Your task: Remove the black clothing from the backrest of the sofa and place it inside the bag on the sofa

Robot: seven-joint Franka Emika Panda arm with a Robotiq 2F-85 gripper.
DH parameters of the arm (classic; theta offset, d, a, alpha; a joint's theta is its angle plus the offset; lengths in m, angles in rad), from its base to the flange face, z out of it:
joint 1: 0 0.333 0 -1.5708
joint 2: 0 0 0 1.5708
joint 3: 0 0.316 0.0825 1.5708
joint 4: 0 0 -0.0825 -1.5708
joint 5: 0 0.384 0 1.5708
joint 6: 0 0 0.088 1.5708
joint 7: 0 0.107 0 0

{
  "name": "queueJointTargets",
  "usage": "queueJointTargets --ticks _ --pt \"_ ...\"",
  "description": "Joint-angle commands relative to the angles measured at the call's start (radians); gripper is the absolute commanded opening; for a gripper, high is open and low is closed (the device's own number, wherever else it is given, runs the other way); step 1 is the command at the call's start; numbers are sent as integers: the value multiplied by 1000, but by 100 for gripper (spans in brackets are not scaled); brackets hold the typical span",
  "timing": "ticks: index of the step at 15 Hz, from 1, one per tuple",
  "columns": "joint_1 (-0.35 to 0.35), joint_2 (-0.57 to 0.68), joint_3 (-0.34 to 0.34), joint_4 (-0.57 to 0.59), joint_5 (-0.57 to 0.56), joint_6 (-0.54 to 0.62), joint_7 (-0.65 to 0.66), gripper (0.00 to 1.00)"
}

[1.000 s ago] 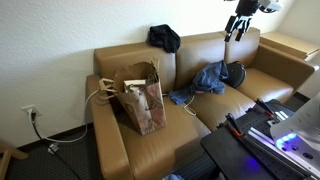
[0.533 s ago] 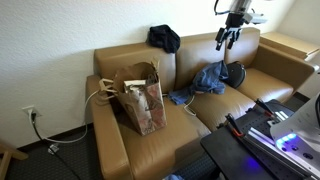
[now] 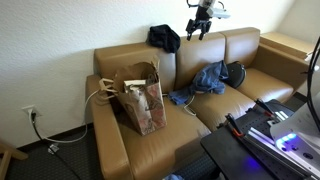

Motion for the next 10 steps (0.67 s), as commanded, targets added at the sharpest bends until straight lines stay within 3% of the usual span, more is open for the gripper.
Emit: queueJointTargets --ticks 1,4,7,10 --pt "-12 16 15 35 -1 -22 8 100" --pt "-12 29 16 66 0 -37 11 100" --pt "-27 135 19 127 57 101 -8 100" --pt "-20 266 12 248 19 251 23 100"
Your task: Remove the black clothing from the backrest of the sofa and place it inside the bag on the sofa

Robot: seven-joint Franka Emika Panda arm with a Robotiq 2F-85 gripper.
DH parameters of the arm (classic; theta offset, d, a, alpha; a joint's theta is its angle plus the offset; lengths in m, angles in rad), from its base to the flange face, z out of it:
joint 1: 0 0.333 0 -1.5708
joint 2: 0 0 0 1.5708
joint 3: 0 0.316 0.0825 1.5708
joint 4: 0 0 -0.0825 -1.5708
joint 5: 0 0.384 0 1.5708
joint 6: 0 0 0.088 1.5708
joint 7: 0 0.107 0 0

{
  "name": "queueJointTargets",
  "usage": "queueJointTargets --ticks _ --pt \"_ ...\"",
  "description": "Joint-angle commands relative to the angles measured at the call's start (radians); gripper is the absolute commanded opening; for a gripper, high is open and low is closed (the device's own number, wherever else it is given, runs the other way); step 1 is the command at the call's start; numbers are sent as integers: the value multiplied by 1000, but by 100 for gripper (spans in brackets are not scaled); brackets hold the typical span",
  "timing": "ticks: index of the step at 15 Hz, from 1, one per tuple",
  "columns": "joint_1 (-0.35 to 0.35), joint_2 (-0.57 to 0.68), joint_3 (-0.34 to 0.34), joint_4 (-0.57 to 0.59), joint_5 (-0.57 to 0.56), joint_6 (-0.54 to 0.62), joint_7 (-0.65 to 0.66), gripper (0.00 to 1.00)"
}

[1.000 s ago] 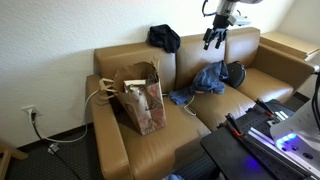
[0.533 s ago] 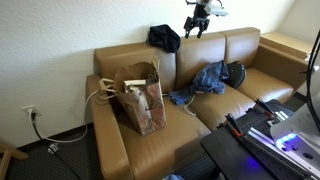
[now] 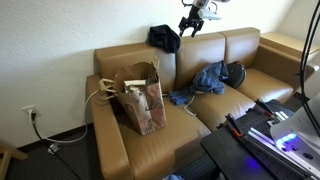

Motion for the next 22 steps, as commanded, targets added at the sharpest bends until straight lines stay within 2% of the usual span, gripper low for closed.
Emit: queueJointTargets --ticks 1,4,6,7,12,18,22 --pt "-6 192 0 193 -39 113 29 100" --pt "28 325 -44 351 -131 167 114 100" --pt "53 386 -80 441 -171 121 203 100" --pt "21 316 -39 332 -148 160 146 100" --pt "22 370 -49 369 -154 174 163 100" --pt "20 634 -57 585 -149 380 163 100" --pt "45 783 -101 767 -152 473 191 100"
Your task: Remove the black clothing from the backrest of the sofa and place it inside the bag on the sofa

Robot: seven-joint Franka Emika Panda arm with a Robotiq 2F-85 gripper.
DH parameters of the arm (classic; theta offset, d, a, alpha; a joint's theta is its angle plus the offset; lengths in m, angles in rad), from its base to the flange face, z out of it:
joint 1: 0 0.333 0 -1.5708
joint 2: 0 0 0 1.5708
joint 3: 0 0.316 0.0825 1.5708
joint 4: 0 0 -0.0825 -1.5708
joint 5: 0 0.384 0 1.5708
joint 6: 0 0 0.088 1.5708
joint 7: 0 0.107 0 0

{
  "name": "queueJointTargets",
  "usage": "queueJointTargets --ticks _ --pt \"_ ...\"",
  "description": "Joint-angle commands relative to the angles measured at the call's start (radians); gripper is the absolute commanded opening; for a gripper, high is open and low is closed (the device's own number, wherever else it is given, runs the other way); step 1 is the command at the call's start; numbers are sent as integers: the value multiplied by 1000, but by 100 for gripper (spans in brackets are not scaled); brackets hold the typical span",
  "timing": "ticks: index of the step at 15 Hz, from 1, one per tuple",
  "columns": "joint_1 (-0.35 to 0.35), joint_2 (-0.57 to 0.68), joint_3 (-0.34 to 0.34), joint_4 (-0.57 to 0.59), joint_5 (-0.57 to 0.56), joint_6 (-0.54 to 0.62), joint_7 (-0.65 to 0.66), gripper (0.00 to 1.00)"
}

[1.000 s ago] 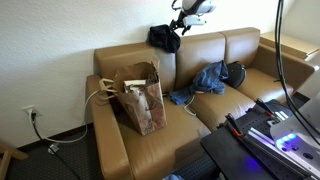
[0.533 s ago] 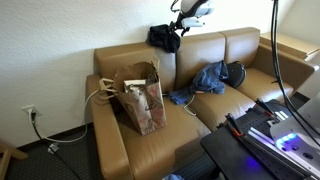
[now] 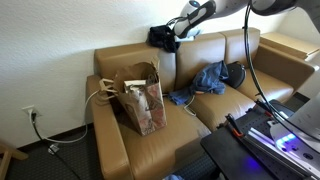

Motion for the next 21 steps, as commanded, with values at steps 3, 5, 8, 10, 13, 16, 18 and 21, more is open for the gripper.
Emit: queueJointTargets --ticks 3,5,8,10,13,16,18,21 --pt "13 182 -46 260 4 26 39 74" --pt "-1 206 -28 300 15 22 39 60" --pt "-24 206 6 327 35 2 29 38" --pt "-64 169 82 306 64 -38 -10 24" --pt "-171 104 277 265 136 -118 -144 5" --pt "-275 45 440 231 233 -211 -283 0" --pt "-337 1 527 210 314 -291 -375 2" --pt "-395 -63 606 180 439 -433 -475 2"
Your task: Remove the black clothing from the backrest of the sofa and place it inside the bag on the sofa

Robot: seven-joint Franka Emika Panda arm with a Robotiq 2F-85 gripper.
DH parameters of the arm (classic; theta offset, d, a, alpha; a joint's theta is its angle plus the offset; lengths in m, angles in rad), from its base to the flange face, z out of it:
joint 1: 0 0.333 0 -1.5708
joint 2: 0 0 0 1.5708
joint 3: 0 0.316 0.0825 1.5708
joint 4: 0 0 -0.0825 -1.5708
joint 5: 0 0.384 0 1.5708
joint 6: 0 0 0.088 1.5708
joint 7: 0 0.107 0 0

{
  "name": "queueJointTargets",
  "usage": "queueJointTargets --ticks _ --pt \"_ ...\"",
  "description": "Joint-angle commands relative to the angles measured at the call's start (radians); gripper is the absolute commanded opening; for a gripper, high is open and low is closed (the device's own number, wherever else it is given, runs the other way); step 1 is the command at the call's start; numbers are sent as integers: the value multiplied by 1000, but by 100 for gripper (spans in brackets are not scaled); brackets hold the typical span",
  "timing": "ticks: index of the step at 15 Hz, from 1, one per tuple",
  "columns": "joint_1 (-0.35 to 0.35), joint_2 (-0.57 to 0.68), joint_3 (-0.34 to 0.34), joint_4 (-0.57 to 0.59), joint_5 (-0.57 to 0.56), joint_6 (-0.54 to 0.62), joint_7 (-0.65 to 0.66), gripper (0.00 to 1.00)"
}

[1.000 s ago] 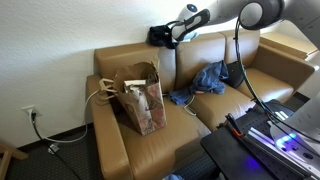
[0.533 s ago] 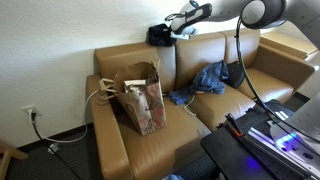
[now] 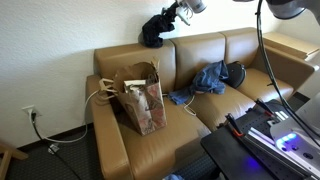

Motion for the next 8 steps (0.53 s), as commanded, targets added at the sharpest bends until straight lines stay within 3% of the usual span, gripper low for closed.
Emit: queueJointTargets --ticks 1,5,8 --pt "-79 -130 85 -122 148 -161 -122 2" --pt "-74 -260 105 -180 259 -378 -190 2" --pt "-32 -370 79 -218 321 -535 -213 2"
